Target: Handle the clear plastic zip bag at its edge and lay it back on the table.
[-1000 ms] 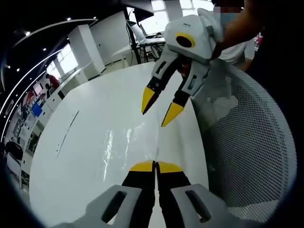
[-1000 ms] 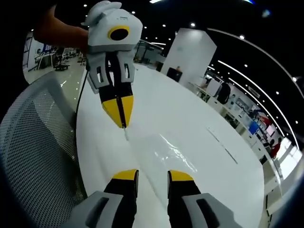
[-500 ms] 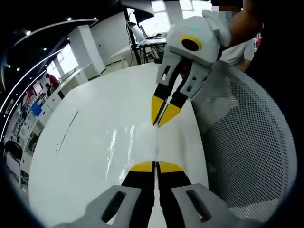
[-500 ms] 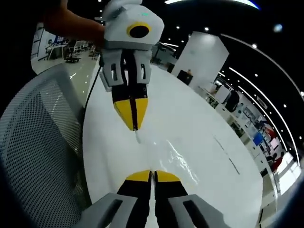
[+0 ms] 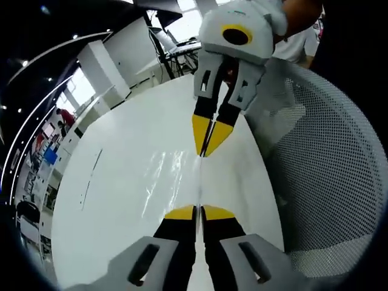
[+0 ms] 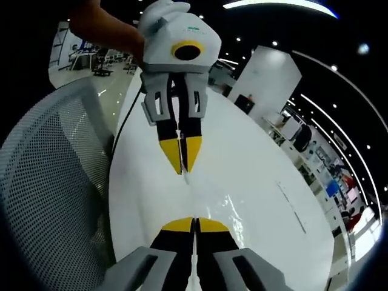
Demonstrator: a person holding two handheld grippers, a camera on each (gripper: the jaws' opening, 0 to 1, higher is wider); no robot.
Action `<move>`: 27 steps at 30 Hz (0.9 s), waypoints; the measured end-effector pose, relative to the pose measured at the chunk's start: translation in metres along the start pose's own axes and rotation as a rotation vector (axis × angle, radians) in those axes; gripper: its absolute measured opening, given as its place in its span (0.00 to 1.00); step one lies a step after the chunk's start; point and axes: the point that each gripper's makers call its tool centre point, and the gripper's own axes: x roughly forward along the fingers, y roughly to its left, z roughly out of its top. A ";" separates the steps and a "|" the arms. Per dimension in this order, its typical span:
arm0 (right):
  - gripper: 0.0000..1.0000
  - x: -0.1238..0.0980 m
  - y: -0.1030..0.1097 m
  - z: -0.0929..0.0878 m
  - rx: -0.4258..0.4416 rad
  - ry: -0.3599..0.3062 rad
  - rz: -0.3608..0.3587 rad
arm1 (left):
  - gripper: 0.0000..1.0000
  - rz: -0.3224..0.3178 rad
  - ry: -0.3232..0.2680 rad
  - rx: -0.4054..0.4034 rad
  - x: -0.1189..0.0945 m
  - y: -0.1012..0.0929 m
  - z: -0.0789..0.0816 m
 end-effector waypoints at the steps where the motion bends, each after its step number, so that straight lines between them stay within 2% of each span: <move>1: 0.00 0.000 0.000 0.000 -0.001 -0.001 0.001 | 0.01 0.003 0.011 0.015 0.001 0.001 -0.002; 15: 0.00 0.000 0.001 0.003 0.001 -0.004 0.016 | 0.00 0.002 0.036 0.085 0.004 0.002 -0.008; 20: 0.00 0.000 0.001 0.006 0.028 -0.010 0.016 | 0.00 0.001 0.033 0.074 0.003 0.003 -0.008; 27: 0.02 0.002 0.002 0.018 0.018 -0.036 0.020 | 0.00 -0.002 0.032 0.055 0.002 0.001 -0.006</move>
